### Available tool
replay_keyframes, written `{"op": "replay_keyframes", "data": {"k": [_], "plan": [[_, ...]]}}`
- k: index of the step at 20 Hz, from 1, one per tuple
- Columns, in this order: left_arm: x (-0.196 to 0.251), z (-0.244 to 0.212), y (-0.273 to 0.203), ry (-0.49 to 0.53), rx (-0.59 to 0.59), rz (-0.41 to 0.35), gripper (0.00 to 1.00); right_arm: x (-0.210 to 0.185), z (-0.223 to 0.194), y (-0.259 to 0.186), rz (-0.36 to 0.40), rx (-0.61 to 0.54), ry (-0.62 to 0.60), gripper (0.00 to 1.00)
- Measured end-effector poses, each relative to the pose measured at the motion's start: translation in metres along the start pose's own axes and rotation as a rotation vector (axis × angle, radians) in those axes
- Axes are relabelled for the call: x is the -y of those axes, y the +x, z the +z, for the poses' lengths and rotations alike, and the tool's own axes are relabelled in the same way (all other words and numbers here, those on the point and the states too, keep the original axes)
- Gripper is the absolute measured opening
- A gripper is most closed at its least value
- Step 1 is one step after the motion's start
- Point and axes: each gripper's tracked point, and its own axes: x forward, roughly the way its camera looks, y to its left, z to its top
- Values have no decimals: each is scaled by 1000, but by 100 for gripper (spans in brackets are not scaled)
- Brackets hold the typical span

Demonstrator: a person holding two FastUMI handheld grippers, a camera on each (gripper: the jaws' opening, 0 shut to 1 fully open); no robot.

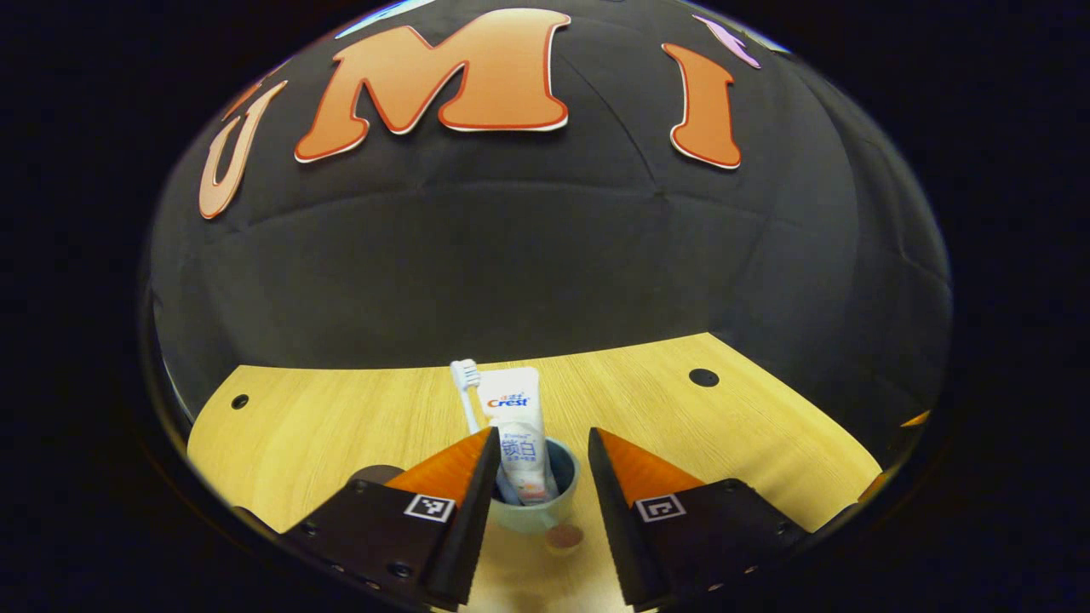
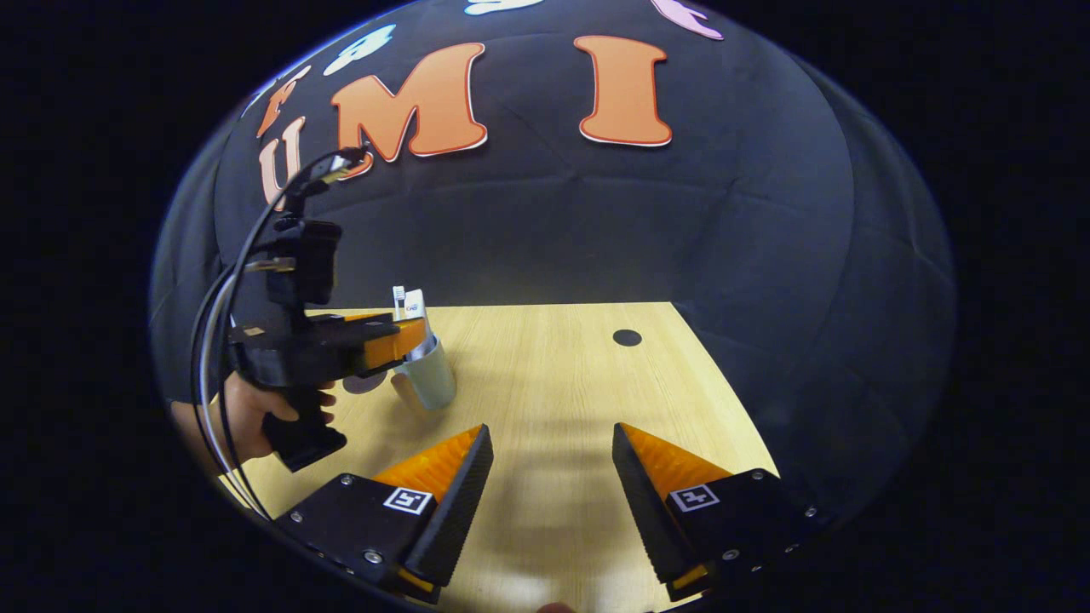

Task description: Put the toothbrush and toothpaste on the desktop into the cup, then pick up the cup and place it on the coaster on the desktop.

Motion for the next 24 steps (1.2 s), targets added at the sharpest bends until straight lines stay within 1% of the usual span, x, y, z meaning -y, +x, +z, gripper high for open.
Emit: {"op": "replay_keyframes", "data": {"k": [3,4,5,6,7,8,11,13,14,15,16,19,24], "plan": [[-36,11,-23,0,17,38,71,-17,8,8,27,1,-21,86],[-46,15,-31,3,26,51,79,-23,10,11,38,-3,-28,86],[-56,16,-40,9,27,59,82,-30,11,15,51,-7,-32,86],[-66,16,-48,17,24,68,88,-37,12,19,63,-14,-34,86],[-76,16,-55,17,23,78,91,-47,16,23,82,-18,-31,86],[-86,16,-63,14,24,94,96,-55,19,27,94,-16,-28,86],[-111,25,-93,20,53,120,97,-80,29,39,130,-8,-27,86],[-124,29,-108,42,72,112,97,-98,29,49,154,-37,-25,86],[-132,33,-118,53,87,117,97,-110,32,53,180,-40,-19,87],[-141,35,-130,63,99,132,96,-118,36,56,185,-38,-24,87],[-149,39,-141,67,116,145,96,-124,39,59,186,-34,-38,86],[-169,45,-171,64,155,183,96,-135,41,78,154,-52,-69,86],[-188,68,-223,80,256,247,96,-157,15,116,135,-172,-92,86]]}}
